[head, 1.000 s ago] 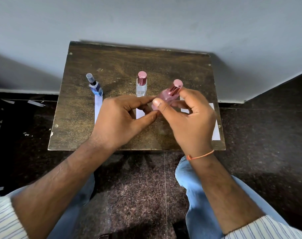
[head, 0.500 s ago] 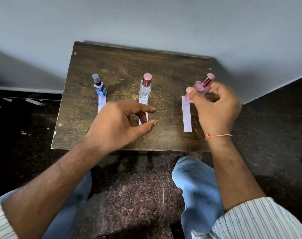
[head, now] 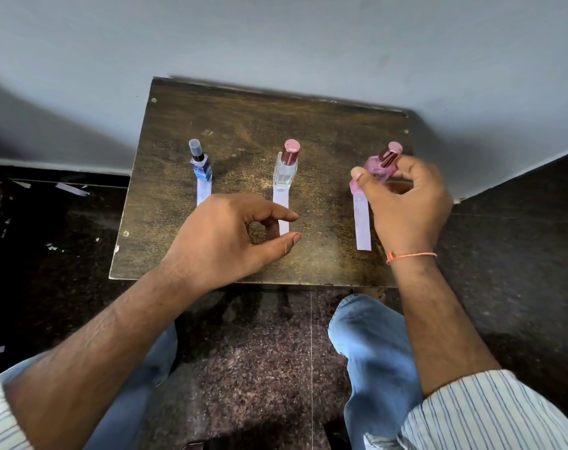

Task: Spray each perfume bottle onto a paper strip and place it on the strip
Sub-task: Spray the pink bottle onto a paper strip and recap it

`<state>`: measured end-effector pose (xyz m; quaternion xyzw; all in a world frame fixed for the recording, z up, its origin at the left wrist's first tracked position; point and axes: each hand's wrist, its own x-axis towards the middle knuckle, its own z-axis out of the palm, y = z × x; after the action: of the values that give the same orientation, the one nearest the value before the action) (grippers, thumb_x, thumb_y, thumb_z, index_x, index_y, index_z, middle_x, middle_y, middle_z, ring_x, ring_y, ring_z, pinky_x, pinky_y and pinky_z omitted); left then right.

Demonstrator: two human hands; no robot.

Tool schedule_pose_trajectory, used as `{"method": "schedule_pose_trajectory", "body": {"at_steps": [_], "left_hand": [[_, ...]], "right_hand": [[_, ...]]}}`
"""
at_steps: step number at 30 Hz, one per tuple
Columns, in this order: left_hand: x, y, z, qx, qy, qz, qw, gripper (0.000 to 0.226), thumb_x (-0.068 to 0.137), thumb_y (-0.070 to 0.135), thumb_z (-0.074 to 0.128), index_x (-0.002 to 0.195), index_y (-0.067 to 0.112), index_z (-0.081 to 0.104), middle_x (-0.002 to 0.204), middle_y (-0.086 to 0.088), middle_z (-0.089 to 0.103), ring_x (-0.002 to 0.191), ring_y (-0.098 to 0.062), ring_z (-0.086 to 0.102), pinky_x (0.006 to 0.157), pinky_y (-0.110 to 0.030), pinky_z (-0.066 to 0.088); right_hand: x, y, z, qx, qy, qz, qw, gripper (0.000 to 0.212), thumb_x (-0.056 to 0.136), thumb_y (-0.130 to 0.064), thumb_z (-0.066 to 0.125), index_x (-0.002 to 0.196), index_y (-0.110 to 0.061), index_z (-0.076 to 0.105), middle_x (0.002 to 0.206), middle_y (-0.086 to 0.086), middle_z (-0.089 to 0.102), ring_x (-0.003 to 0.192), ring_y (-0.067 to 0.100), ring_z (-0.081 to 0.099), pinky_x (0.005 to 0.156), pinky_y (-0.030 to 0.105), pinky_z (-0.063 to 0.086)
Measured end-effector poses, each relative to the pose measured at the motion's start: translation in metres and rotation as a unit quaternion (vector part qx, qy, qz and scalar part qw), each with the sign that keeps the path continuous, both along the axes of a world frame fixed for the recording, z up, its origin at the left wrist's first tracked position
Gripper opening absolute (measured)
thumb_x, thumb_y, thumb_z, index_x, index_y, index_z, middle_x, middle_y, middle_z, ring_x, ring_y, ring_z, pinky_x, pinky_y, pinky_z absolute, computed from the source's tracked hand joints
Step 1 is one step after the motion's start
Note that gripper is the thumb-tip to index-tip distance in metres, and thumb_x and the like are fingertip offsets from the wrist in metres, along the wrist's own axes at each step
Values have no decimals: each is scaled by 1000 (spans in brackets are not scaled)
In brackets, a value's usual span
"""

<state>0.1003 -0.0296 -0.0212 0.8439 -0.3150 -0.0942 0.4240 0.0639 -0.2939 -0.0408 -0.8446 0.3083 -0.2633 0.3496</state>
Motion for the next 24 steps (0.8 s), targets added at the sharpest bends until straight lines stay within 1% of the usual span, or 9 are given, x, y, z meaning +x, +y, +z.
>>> {"method": "schedule_pose_trajectory", "body": {"at_steps": [2, 6, 9, 11, 15, 17, 19, 21, 24], "left_hand": [[0, 1, 1, -1, 2, 0, 1000, 27, 90, 38, 86, 113, 25, 84, 84, 17, 76, 69, 22, 59, 63, 4, 37], [0, 1, 1, 0, 4, -2, 1000, 26, 90, 37, 86, 113, 24, 84, 83, 18, 75, 68, 24, 57, 63, 5, 36], [0, 0, 1, 1, 6, -5, 1000, 27, 91, 37, 85, 113, 23, 84, 84, 17, 75, 67, 23, 57, 62, 5, 36], [0, 0, 1, 2, 6, -4, 1000, 26, 91, 37, 85, 113, 23, 84, 84, 17, 75, 67, 24, 57, 62, 5, 37], [-1, -4, -1, -6, 5, -2, 1000, 25, 91, 35, 85, 111, 22, 85, 82, 17, 74, 66, 24, 57, 62, 5, 36], [-2, -8, -1, -11, 6, -8, 1000, 23, 91, 33, 86, 111, 21, 85, 82, 16, 74, 65, 25, 56, 62, 6, 35], [-2, -13, -1, -12, 7, -16, 1000, 23, 92, 31, 86, 112, 20, 85, 81, 16, 74, 66, 24, 56, 63, 5, 35], [-2, -18, -2, -12, 7, -22, 1000, 23, 93, 33, 85, 112, 21, 85, 81, 18, 73, 67, 21, 58, 64, 3, 36], [-5, -27, -4, -15, 1, -43, 999, 21, 93, 31, 85, 111, 19, 85, 81, 17, 73, 69, 26, 56, 68, 5, 35]], "right_hand": [[-1, 0, -2, 0, 1, -1, 1000, 50, 73, -58, 90, 106, -23, 80, 99, 0, 76, 74, 0, 65, 78, 32, 59], [-3, 3, -4, 0, 12, 5, 1000, 52, 73, -56, 91, 108, -21, 77, 101, -2, 76, 74, -5, 63, 74, 18, 53], [-6, 3, -2, 17, 20, 23, 999, 56, 71, -52, 95, 115, -29, 71, 109, -6, 75, 77, 6, 69, 75, 22, 57], [-9, -2, 2, 23, 22, 41, 999, 64, 69, -54, 96, 122, -33, 68, 112, -9, 74, 82, 10, 72, 76, 24, 58], [-20, -23, 8, 1, 36, 77, 996, 86, 67, -48, 99, 141, -25, 62, 124, 0, 69, 95, 11, 71, 72, 13, 55], [-29, -34, 12, -1, 39, 101, 994, 81, 70, -42, 100, 140, -23, 64, 126, 2, 67, 101, 12, 68, 73, 15, 58], [-39, -47, 16, -32, 56, 131, 989, 65, 77, -39, 96, 133, -24, 68, 122, 1, 70, 106, 15, 67, 82, 29, 62], [-47, -59, 20, -68, 83, 168, 980, 47, 84, -33, 91, 126, -24, 73, 122, -2, 74, 111, 17, 68, 93, 41, 59], [-56, -80, 21, -96, 126, 222, 962, 38, 88, -21, 86, 124, -26, 76, 126, -7, 73, 120, 19, 66, 104, 40, 53]]}}
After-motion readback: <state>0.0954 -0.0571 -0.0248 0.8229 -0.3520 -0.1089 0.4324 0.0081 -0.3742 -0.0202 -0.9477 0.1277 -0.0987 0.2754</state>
